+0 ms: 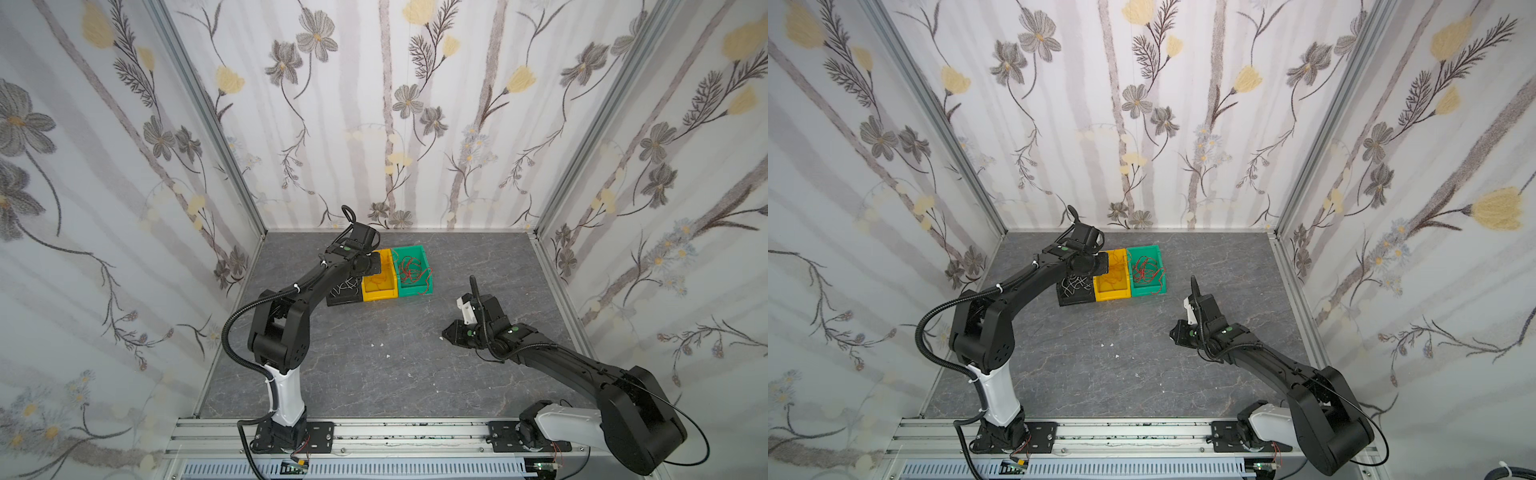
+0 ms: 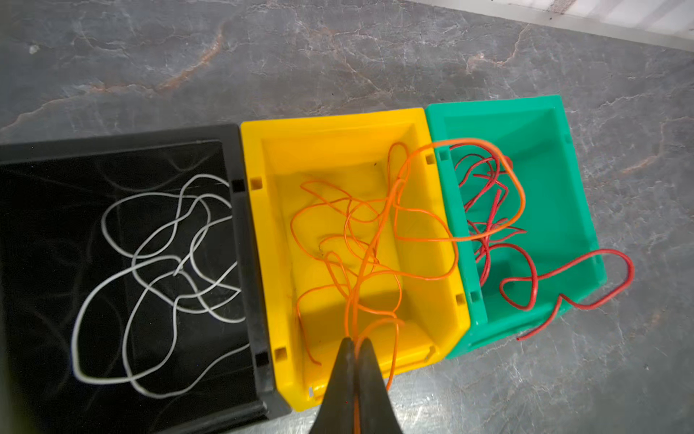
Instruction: Untangle the cables
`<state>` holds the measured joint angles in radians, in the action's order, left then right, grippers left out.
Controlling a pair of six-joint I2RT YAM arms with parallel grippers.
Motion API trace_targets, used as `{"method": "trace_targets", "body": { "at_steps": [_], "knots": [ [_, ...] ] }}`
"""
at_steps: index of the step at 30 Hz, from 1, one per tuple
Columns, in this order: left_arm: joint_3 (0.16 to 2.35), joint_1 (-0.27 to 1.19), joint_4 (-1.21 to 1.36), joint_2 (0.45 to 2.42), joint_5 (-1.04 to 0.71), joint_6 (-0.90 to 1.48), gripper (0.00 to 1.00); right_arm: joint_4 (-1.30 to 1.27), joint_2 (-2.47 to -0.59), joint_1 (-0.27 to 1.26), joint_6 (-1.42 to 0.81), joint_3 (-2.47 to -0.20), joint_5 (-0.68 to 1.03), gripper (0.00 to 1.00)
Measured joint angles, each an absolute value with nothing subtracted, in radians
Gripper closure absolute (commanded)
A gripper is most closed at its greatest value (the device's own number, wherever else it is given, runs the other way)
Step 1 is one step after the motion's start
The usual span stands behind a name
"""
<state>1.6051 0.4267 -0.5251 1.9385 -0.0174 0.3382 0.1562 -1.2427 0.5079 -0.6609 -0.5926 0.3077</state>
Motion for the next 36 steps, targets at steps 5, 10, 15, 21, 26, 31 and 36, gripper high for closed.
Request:
{"method": "trace_targets", "body": {
  "at_steps": [5, 10, 15, 21, 26, 31, 36],
  "knots": [
    [1.667, 0.427, -0.589, 2.029, 0.027, 0.337, 1.00, 0.161, -1.223, 0.491, -0.653, -0.577, 0.308, 0.78],
    [1.651, 0.424, -0.637, 2.038, 0.104, 0.339, 1.00, 0.161, -1.221, 0.481, -0.653, -0.571, 0.308, 0.78],
    [1.604, 0.423, -0.648, 2.001, 0.135, 0.340, 1.00, 0.160, -1.224, 0.478, -0.653, -0.568, 0.309, 0.79],
    [1.650, 0.421, -0.666, 2.037, 0.128, 0.341, 0.77, 0.160, -1.222, 0.477, -0.653, -0.568, 0.312, 0.79],
    [1.750, 0.423, -0.695, 2.091, 0.107, 0.347, 0.59, 0.161, -1.194, 0.477, -0.653, -0.558, 0.311, 0.79],
    [1.792, 0.431, -0.710, 2.079, 0.100, 0.344, 0.47, 0.167, -1.172, 0.477, -0.653, -0.550, 0.308, 0.78],
    [1.731, 0.434, -0.693, 1.955, 0.080, 0.332, 0.39, 0.189, -1.163, 0.471, -0.646, -0.561, 0.302, 0.78]
  ]
}}
